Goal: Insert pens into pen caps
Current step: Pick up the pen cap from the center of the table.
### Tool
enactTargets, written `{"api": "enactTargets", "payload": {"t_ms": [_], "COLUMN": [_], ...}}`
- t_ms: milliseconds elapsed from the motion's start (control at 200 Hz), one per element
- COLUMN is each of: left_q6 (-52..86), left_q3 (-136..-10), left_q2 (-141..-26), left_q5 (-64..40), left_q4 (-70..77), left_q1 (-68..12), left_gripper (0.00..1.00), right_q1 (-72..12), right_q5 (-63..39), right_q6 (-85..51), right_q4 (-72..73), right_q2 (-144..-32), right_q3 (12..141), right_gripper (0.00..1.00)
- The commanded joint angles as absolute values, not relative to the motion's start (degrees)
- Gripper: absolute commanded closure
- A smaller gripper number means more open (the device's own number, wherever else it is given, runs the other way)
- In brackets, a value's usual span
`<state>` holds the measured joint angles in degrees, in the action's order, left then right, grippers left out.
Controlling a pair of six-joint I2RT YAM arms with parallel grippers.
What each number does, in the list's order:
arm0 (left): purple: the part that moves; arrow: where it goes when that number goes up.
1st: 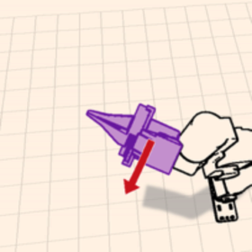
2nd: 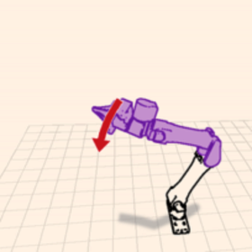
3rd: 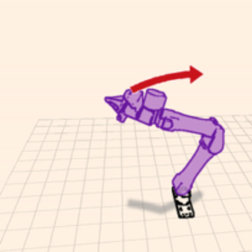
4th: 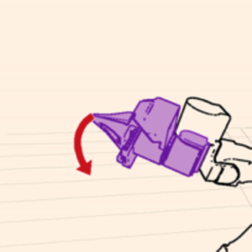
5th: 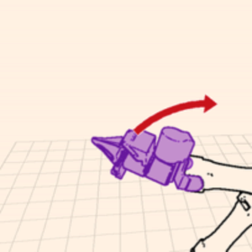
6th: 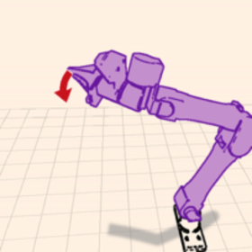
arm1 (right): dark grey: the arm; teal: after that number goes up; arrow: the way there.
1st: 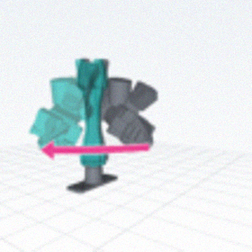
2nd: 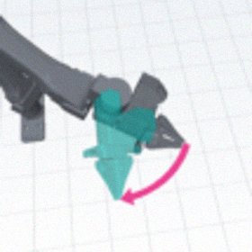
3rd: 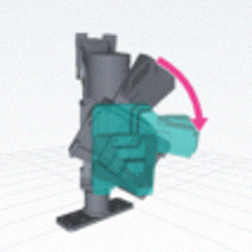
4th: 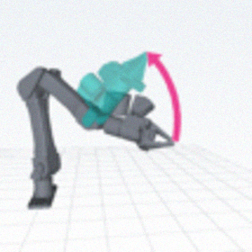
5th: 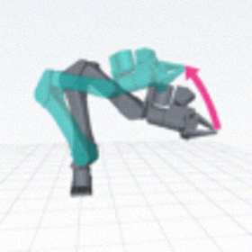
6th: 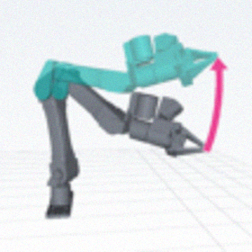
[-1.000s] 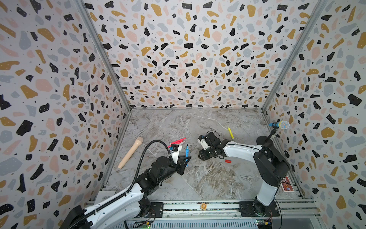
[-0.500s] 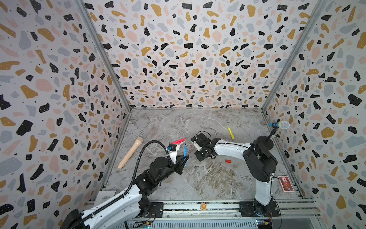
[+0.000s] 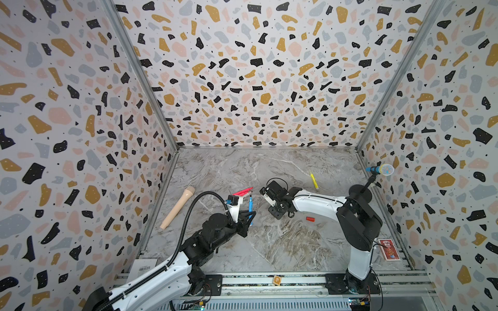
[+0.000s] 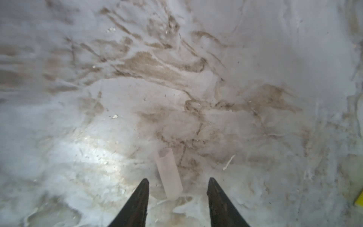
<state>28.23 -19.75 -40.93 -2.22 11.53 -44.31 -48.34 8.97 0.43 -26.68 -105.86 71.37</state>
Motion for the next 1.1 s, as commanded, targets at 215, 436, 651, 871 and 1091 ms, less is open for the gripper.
{"api": "enactTargets", "payload": {"t_ms": [215,436,651,871,1091], "left_q6": [28.5,28.9,29.2,29.2,29.0], "left_q3": [-22.0,-21.5,-21.5,-21.5,-21.5], "left_q2": [-38.9,-38.8,-38.5,-38.4,-38.6], "left_q5": [-0.6,-0.6,-0.6,-0.5,-0.4], "left_q4": [11.1,11.8,11.8,11.6,11.7], "left_q1": [-43.7,-43.5,-43.5,-43.4,-43.3], "left_gripper": [1.00,1.00,1.00,1.00,1.00], "right_q1": [-47.5,-46.0,-43.6,-41.8,-40.8], "right_q5": [-14.0,-14.2,-13.4,-14.5,-14.9], "right_q6": [-8.3,-10.8,-11.5,-11.7,-12.9], "right_q4": [-19.9,-17.7,-16.8,-15.4,-14.3], "right_q2": [-97.1,-99.0,-101.7,-103.7,-105.0], "right_q3": [63.7,60.6,61.5,62.4,63.2], "right_gripper": [0.46,0.46,0.46,0.46,0.46]}}
